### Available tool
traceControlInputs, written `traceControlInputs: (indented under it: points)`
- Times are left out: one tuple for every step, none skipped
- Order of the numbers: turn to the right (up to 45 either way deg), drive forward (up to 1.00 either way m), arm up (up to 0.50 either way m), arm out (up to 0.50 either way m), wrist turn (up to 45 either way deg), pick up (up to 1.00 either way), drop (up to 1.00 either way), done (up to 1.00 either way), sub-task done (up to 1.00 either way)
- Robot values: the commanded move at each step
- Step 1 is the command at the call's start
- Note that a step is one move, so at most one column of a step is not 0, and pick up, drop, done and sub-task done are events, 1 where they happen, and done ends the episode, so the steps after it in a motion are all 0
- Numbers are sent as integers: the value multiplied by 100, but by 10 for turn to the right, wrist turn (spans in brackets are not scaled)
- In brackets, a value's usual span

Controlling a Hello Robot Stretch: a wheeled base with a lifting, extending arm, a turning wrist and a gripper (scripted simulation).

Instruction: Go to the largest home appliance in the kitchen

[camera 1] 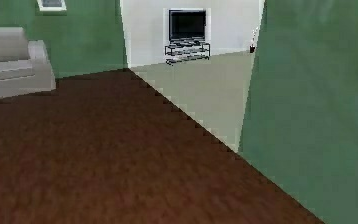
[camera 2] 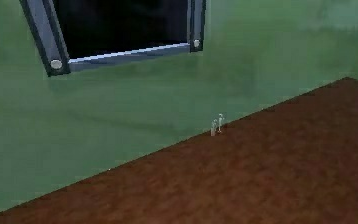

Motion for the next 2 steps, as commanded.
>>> traceControlInputs:
  points:
    - [0,100,0,0,0,0,0,0,0]
    - [30,0,0,0,0,0,0,0,0]
